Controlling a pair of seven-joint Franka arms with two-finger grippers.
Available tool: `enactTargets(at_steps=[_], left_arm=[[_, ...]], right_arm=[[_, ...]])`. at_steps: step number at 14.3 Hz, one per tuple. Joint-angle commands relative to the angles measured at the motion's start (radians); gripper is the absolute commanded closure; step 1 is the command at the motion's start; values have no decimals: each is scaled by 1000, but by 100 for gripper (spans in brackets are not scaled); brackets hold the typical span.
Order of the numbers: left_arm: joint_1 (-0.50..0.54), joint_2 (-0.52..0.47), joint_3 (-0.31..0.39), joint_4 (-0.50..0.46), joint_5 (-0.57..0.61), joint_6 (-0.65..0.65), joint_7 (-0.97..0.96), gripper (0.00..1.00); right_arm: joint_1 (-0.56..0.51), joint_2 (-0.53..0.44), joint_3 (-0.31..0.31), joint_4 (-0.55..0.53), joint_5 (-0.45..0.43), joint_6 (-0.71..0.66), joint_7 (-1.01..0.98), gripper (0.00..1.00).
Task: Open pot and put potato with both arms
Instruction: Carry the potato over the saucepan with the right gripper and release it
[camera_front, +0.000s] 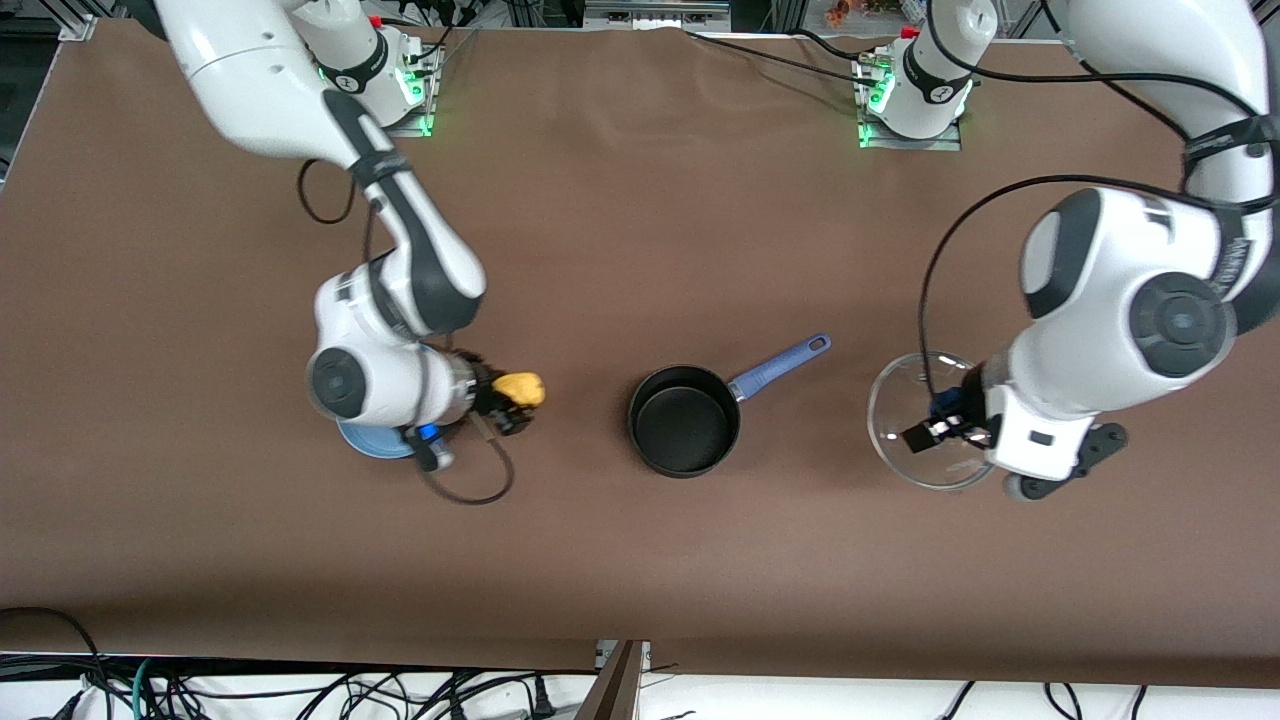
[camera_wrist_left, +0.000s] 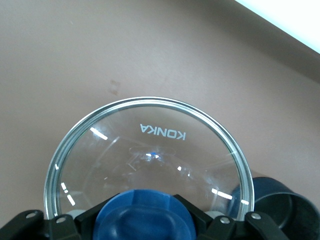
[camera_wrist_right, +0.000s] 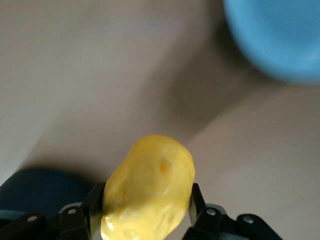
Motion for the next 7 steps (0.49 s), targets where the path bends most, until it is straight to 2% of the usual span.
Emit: enactTargets(at_steps=[1,4,6,7], left_arm=[[81,-121,-12,-130,-21,-3,191,64],[152,-195,-12,-228,-23,5,349,64],[175,-209,-12,-273,-23,37,406,64],[189,-219,-10,-302,-23,68,417,64]], right_arm=[[105,27,9,43,34,149,228,68],[180,76,10,58,68,352,358,67],[209,108,10,90,75,430,408,58],[230,128,10,110,75,479,443,56]])
